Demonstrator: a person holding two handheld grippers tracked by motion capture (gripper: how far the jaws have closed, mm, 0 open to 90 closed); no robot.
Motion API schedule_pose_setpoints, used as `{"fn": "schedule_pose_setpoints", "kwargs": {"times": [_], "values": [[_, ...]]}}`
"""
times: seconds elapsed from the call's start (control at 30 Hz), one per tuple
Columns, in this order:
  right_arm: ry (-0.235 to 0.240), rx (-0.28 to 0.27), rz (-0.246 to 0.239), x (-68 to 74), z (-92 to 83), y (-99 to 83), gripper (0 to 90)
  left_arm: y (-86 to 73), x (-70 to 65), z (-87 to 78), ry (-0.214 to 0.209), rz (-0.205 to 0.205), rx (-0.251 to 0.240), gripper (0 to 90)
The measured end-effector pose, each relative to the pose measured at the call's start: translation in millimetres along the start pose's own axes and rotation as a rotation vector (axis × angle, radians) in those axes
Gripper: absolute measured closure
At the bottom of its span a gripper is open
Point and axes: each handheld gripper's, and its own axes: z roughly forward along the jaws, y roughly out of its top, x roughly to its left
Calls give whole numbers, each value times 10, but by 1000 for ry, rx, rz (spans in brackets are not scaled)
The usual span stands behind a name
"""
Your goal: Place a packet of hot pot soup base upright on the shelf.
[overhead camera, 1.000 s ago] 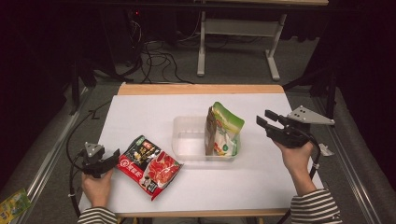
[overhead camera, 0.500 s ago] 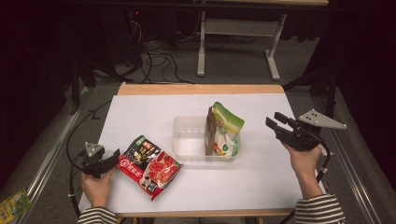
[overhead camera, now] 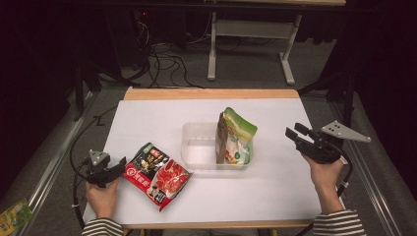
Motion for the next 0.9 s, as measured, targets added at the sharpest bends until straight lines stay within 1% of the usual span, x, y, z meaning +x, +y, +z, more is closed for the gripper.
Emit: {"fn": "schedule_pose_setpoints", "kwargs": {"times": [0.13, 0.2, 0.27, 0.43, 0.57, 0.8, 0.9], "values": [[-4, 8, 11, -31, -3, -68, 564, 0, 0, 1, 0, 0, 1, 388], [-3, 11, 28, -40, -3, -106, 561, 1, 1, 2, 0, 0, 3, 388], [-6, 14, 28, -44, 4, -144, 561, 1, 0, 1, -1, 0, 3, 388], [-6, 25, 50, -56, 21, -233, 560, 1, 1, 1, -1, 0, 3, 389], [-13, 38, 44, -53, 37, -290, 557, 1, 2, 3, -1, 0, 3, 389], [-28, 63, 58, -56, 80, -435, 557, 2, 5, 7, -3, -3, 6, 389], [-32, 72, 72, -63, 103, -519, 557, 2, 6, 6, -6, -3, 5, 390]]}}
